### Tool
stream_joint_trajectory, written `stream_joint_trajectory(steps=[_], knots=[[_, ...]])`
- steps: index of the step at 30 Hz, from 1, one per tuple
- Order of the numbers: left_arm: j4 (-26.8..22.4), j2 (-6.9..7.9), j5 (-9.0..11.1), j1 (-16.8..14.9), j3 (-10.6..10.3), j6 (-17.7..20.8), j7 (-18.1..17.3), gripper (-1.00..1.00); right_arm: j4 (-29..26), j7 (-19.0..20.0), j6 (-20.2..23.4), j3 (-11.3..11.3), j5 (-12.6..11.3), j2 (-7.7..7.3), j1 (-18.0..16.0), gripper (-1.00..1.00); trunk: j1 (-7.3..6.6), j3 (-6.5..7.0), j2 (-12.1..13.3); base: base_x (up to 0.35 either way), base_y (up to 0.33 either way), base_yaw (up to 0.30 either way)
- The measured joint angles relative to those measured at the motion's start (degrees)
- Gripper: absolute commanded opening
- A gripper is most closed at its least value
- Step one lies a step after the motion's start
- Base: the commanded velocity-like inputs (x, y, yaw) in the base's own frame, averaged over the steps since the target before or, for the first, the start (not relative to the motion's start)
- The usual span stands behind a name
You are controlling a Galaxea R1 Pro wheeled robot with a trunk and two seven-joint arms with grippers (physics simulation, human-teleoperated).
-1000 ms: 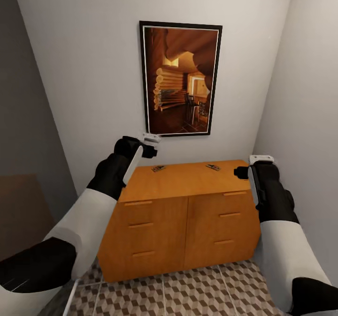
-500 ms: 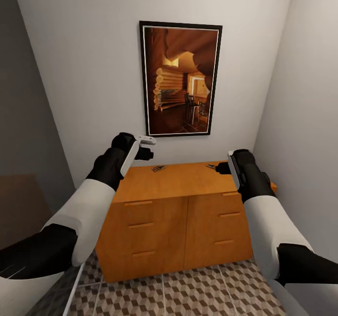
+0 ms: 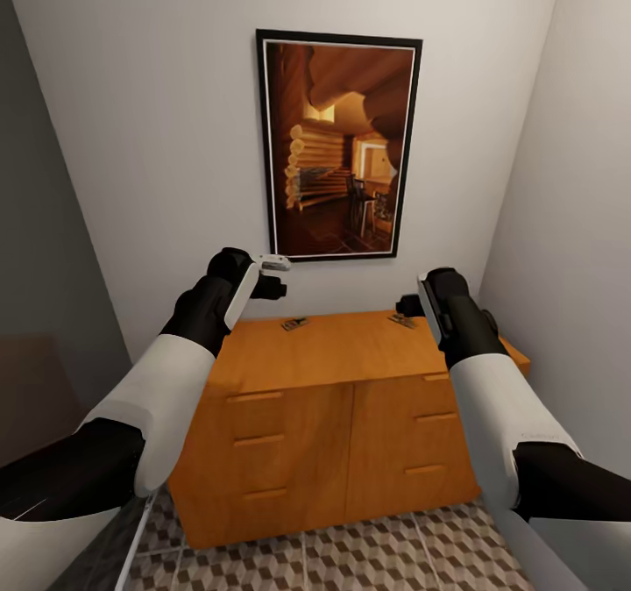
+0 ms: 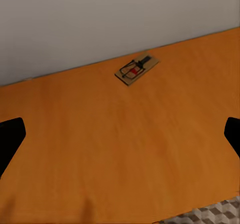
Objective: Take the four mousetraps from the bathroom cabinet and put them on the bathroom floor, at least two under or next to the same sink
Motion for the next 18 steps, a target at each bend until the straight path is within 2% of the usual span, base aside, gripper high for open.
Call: stream_joint_trajectory(steps=[18], knots=[[0.2,-0.27,0.4,0.0,0.0,0.1,-0.1,1.00,-0.2,0.3,0.0,1.0,-0.1,-0.41,-0.2,1.00,0.00,0.00,0.0,0.321,0.000,0.000]])
